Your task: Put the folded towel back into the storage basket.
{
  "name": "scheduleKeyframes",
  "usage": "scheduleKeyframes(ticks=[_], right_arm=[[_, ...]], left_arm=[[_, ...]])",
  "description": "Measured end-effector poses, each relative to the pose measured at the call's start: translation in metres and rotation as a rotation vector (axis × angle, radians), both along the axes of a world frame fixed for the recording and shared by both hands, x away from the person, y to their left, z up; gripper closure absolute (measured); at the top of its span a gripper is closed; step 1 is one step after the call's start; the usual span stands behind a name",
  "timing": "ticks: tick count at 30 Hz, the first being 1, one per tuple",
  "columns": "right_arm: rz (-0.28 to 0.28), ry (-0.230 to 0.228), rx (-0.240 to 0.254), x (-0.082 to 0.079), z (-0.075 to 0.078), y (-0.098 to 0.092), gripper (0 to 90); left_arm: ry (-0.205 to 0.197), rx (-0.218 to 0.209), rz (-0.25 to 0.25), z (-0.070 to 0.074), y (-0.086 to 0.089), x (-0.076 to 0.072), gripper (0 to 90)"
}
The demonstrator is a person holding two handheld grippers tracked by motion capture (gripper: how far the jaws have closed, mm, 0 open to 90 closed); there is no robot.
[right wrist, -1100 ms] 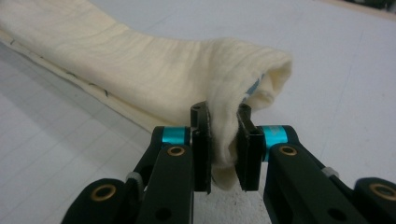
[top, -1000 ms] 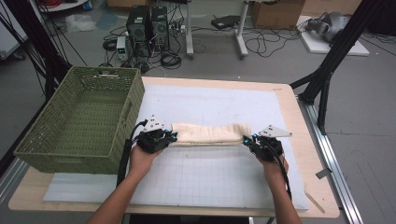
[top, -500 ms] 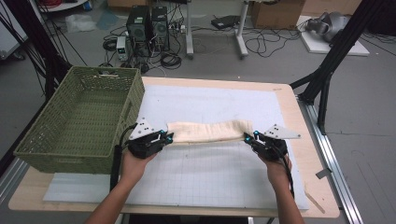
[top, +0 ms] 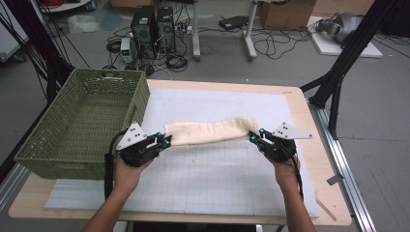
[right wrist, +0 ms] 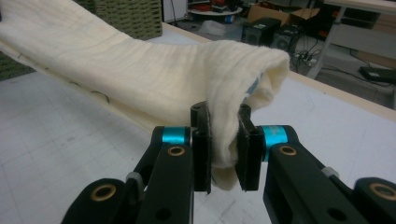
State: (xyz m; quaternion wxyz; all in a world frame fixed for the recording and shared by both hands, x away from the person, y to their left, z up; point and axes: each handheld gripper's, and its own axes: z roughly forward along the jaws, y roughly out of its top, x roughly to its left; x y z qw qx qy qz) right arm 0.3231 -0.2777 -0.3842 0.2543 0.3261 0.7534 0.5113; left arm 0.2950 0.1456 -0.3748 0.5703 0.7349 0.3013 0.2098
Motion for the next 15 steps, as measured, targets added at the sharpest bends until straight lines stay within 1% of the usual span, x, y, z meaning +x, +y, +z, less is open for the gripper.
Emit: scheduleKeyframes(ticks=[4,7,9,10,11,12,13,15], right_arm=[[-0.003,-0.003,0.005,0.005,0.005,0.004,79.1],[-0.001,-0.008,0.021,0.014,0.012,0.008,79.2],[0.0,-0.01,0.026,0.017,0.014,0.009,79.2],[-0.003,-0.015,0.028,0.022,0.017,0.011,79.2],[-0.003,-0.015,0.028,0.022,0.017,0.011,79.2],[-0.006,-0.015,0.038,0.026,0.022,0.014,79.2],[-0.007,-0.012,0.041,0.028,0.024,0.016,79.1],[-0.006,-0.015,0.034,0.03,0.026,0.018,79.2]], left_arm=[[-0.013,-0.018,0.002,0.006,0.004,-0.001,81.8],[-0.022,-0.035,0.002,0.01,0.008,-0.003,81.8],[-0.025,-0.037,0.002,0.012,0.008,-0.003,81.8],[-0.03,-0.041,0.003,0.013,0.009,-0.004,81.8],[-0.034,-0.043,0.004,0.015,0.009,-0.004,81.8],[-0.046,-0.044,0.005,0.018,0.011,-0.006,81.8],[-0.046,-0.044,0.005,0.018,0.011,-0.006,81.8],[-0.055,-0.048,0.011,0.021,0.013,-0.007,81.8]])
